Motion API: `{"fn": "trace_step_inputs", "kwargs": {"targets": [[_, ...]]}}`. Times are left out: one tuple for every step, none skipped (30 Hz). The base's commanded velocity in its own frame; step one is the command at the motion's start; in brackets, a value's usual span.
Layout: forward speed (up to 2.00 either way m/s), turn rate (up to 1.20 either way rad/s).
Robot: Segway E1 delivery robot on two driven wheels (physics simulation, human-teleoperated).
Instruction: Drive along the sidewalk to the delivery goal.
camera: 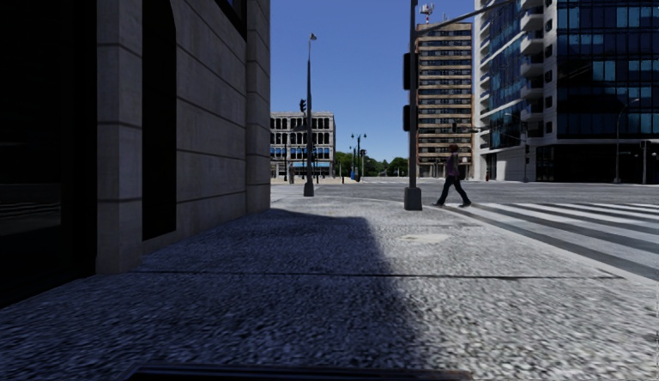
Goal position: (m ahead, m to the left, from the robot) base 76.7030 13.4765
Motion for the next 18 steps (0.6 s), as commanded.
{"fn": "trace_step_inputs", "kwargs": {"targets": [[2.0,0.0],[2.0,0.0],[2.0,0.0],[2.0,0.0],[2.0,0.0],[2.0,0.0],[2.0,0.0],[2.0,0.0],[2.0,0.0],[2.0,0.0],[2.0,0.0],[2.0,0.0],[2.0,0.0],[2.0,0.0],[2.0,0.0],[2.0,0.0],[2.0,0.0],[2.0,0.0]]}}
